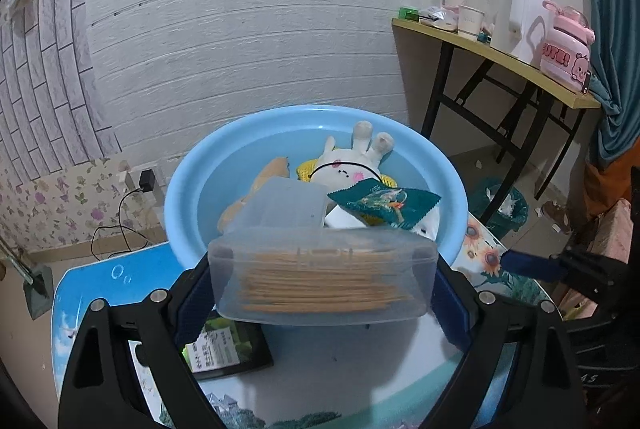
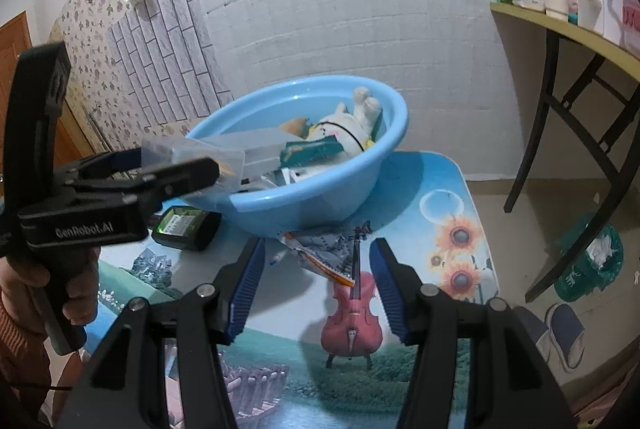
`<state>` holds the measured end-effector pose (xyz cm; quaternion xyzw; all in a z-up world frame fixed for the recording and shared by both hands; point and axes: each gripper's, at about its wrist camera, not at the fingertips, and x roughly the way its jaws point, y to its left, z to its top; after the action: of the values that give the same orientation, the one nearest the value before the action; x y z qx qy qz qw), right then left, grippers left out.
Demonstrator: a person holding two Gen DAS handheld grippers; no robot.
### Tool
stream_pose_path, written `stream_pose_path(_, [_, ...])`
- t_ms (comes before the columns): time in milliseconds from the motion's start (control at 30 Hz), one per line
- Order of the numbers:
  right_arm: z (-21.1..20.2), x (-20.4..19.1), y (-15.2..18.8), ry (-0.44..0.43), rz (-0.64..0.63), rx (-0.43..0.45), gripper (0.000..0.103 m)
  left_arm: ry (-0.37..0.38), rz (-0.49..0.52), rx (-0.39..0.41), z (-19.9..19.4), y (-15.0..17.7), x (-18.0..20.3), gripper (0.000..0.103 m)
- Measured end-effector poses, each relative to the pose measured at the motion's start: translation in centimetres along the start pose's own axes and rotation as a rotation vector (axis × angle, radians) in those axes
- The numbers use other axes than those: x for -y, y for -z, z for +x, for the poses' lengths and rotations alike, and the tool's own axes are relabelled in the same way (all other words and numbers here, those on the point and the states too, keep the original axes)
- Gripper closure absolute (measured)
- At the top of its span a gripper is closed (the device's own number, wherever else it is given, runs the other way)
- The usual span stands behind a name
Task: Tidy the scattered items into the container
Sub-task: 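Lower the toothpick box into the basin and open the left gripper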
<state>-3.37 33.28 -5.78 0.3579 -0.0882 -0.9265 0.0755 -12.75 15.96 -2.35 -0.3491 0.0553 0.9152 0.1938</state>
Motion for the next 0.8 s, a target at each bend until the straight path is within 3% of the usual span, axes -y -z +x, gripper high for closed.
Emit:
stream_pose_path(267, [2.3,1.3,0.1,-0.005,0.033,-0.038,0.049,-0.009,0.057,-0.002,1.5,-1.4,1.1,0.009])
stream_pose_path(800, [5.1,2.3,0.2,-0.003,0.05,-0.084,0.049,0.034,0.052,-0.014,2.3,-2.0,0.8,0.008])
